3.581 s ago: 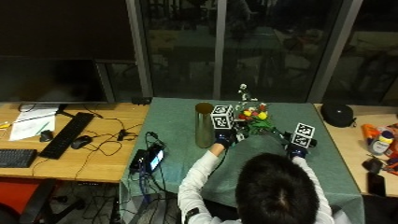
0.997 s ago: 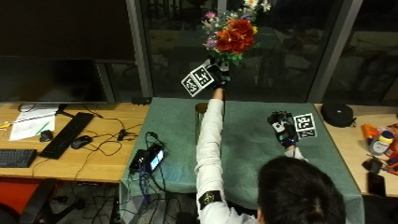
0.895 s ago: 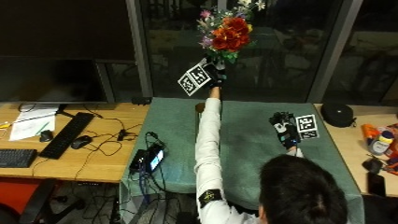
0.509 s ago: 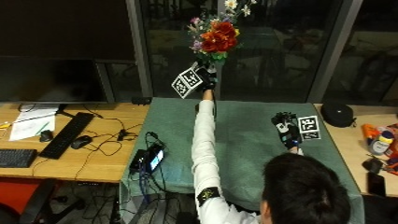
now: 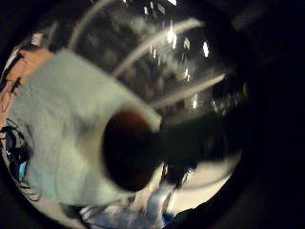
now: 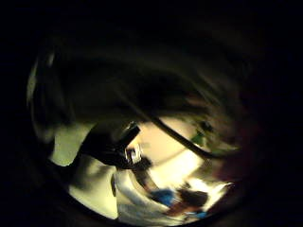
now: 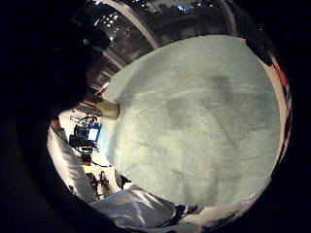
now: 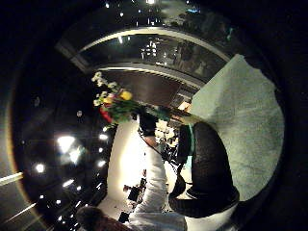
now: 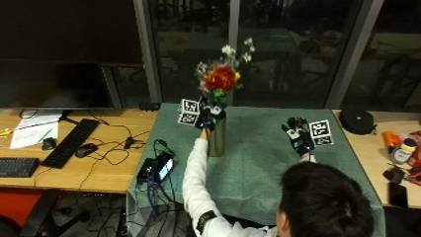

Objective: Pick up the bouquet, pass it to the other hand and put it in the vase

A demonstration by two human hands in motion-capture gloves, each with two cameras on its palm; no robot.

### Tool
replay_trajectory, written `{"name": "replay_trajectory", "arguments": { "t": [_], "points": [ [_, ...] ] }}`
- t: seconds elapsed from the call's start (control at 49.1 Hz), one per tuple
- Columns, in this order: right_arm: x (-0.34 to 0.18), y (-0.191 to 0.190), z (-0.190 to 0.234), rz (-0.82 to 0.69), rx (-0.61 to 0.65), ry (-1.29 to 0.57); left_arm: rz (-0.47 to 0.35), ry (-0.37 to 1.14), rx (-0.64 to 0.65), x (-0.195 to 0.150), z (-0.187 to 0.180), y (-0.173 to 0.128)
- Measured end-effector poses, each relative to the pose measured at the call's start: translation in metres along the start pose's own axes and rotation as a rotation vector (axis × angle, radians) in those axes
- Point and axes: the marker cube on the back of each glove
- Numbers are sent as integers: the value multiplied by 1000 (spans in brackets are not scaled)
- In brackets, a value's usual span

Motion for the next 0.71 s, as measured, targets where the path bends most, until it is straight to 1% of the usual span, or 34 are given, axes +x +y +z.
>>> {"name": "replay_trajectory", "arguments": {
  "t": [0.02,0.041,0.061,0.142,0.224,0.305,0.366,0.407,0.468,0.488,0.529,0.61,0.672,0.712],
  "points": [
    [2,0,1,6,-5,4,-41,-22,-62,-17,1,10],
    [3,2,2,12,-9,11,-62,-40,-104,-32,2,19],
    [-1,6,2,19,-10,22,-64,-53,-127,-46,2,27],
    [-31,31,1,62,2,61,0,-54,-130,-82,-1,50],
    [-30,37,5,96,-33,5,12,-44,-120,-99,-5,66],
    [-26,36,7,91,-32,-17,44,-64,-69,-98,-9,67],
    [-19,33,8,58,-21,-23,74,-69,-24,-89,-13,65],
    [-9,27,8,43,6,5,90,-70,6,-83,-17,62],
    [12,10,4,-71,95,108,95,-72,24,-75,-22,59],
    [15,7,4,-104,107,119,101,-71,27,-72,-23,58],
    [12,10,7,-115,77,78,124,-62,38,-68,-25,55],
    [4,23,13,-41,-2,-35,158,-67,80,-65,-30,48],
    [5,27,16,13,-30,-78,149,-73,83,-65,-32,48],
    [4,29,17,13,-48,-107,131,-62,68,-65,-32,50]
  ]
}}
